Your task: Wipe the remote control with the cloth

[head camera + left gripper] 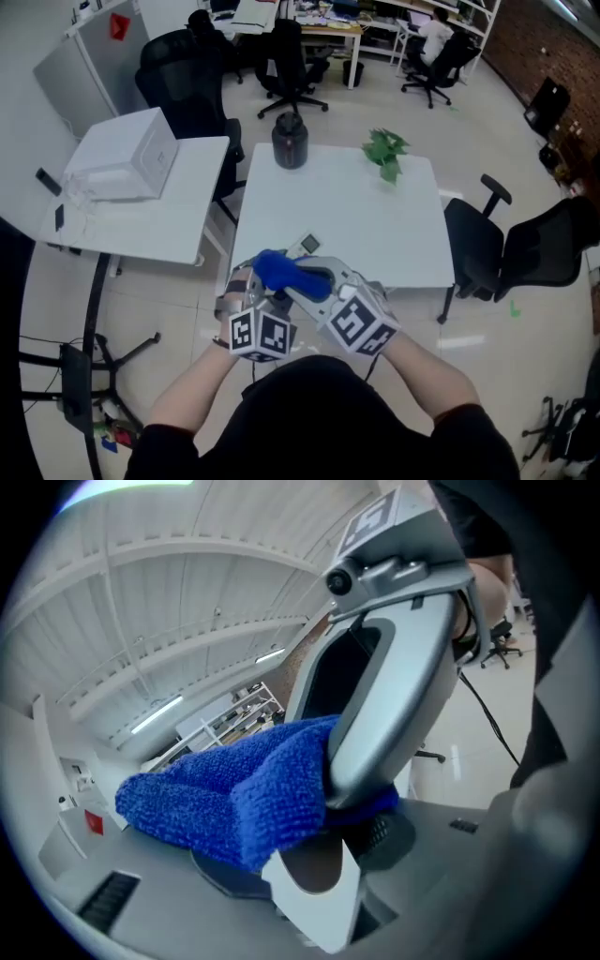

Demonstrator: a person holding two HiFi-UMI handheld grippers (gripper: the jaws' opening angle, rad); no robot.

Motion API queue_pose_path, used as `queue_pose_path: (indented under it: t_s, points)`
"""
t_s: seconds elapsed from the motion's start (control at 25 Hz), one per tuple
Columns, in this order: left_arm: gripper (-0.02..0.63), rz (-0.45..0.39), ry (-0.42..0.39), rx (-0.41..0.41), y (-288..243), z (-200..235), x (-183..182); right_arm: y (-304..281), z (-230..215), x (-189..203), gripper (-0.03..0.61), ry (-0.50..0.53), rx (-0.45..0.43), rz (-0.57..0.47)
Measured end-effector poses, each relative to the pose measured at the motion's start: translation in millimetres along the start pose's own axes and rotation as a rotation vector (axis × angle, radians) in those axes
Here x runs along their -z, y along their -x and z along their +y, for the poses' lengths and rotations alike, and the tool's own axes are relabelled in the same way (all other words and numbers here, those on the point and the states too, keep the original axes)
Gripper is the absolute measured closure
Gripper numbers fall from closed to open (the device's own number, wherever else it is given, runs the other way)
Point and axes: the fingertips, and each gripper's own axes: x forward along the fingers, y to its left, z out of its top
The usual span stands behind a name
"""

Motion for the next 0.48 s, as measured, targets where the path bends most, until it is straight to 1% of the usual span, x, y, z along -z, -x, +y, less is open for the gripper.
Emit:
queue_pose_path:
  t_s: [0.12,0.2,0.36,0.48]
  points:
    - [0.405,-0.036,-0.076,0.034,11,2,2,-10,7,-4,0.451,0.007,-0.041,0.023]
    - [0.407,-0.067,-0.111,0.047,17,3,1,-12,9,-6,0.451,0.019,-0.040,0.036]
    - [0.407,-0.135,-0.128,0.073,29,0,-1,-10,3,-7,0.453,0.004,0.027,0.047]
    - [0.407,-0.168,-0.128,0.091,35,-3,-2,-5,-8,-4,0.453,-0.014,0.070,0.049]
